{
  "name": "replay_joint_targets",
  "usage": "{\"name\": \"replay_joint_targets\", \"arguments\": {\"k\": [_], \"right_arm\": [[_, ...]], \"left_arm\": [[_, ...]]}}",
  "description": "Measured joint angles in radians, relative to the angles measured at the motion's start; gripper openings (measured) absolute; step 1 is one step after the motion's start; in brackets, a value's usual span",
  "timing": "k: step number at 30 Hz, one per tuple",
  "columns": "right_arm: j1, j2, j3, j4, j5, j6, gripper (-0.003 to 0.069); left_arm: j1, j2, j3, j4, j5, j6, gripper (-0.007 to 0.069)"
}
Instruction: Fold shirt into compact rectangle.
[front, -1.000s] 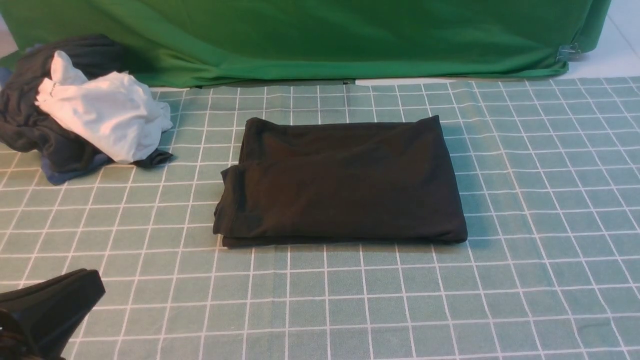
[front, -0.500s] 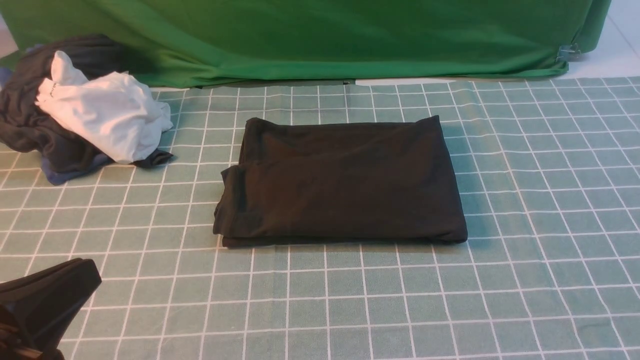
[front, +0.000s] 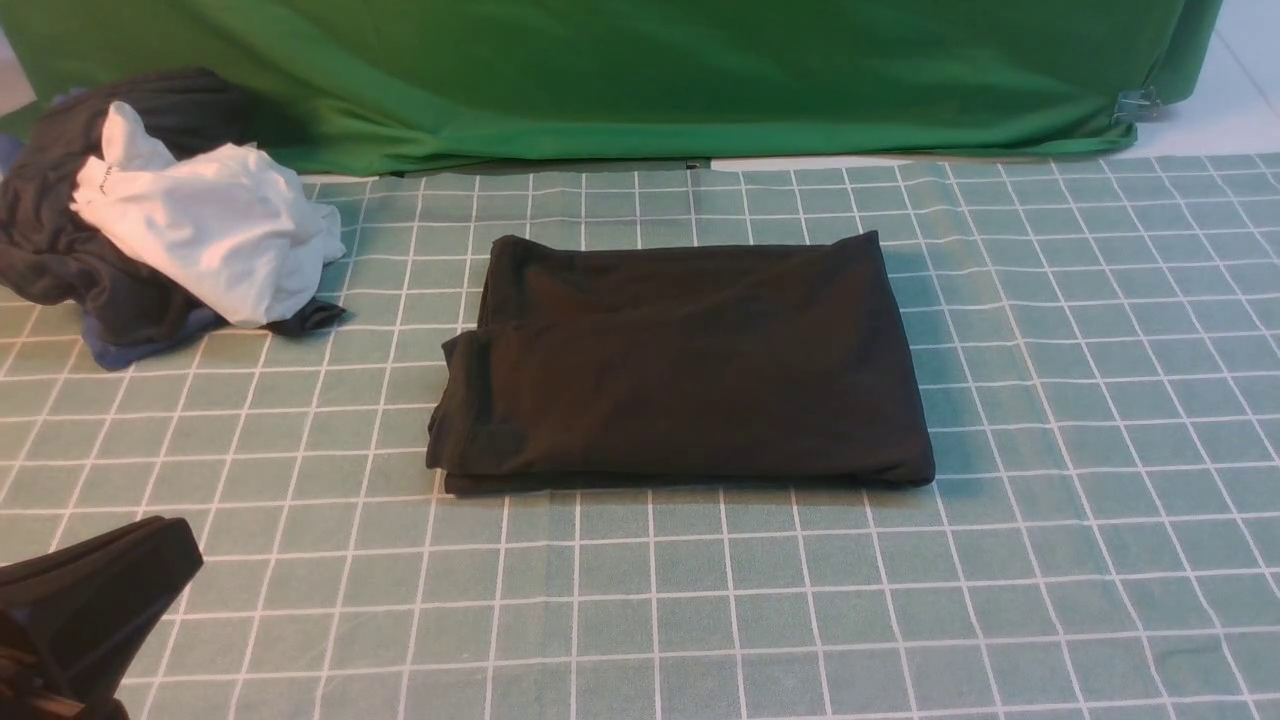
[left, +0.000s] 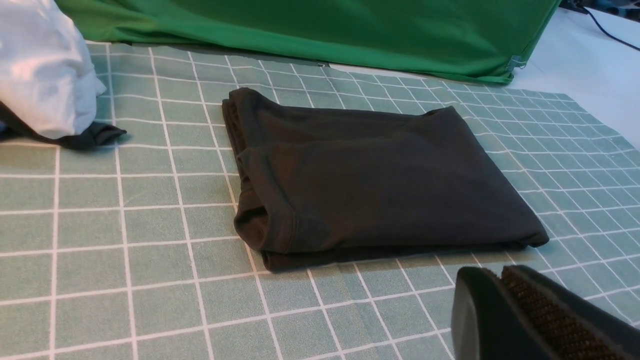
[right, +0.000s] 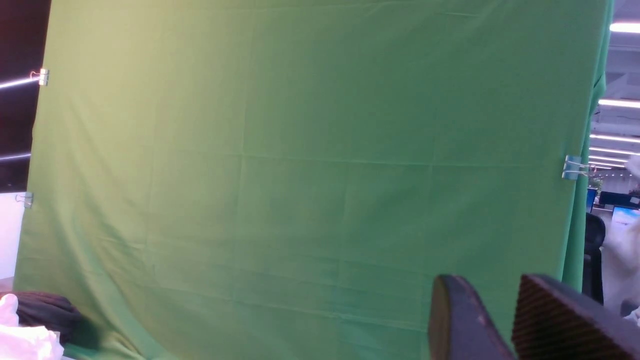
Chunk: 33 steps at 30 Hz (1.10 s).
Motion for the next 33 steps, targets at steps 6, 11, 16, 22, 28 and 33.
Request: {"name": "replay_joint_targets", "arguments": {"k": [6, 11, 16, 22, 28, 33], "right_arm": [[0.0, 0.0, 0.0, 0.0, -0.001, 0.0, 0.0194], [0.0, 0.0, 0.0, 0.0, -0.002, 0.0, 0.0198], [0.0, 0.0, 0.0, 0.0, -0.002, 0.0, 0.0203], [0.0, 0.0, 0.0, 0.0, -0.002, 0.0, 0.0216], [0.0, 0.0, 0.0, 0.0, -0.002, 0.0, 0.0222], [0.0, 0.0, 0.001, 0.0, -0.002, -0.001, 0.0229]], "left_arm": [[0.026, -0.018, 0.052, 0.097, -0.131, 0.023, 0.0011], [0.124, -0.106, 0.185, 0.145, -0.283, 0.025, 0.0011], [0.19, -0.219, 0.328, 0.171, -0.331, 0.026, 0.0011], [0.198, -0.281, 0.389, 0.182, -0.317, 0.027, 0.0011], [0.198, -0.281, 0.389, 0.225, -0.279, 0.029, 0.0011], [0.198, -0.281, 0.389, 0.227, -0.273, 0.03, 0.0011]]}}
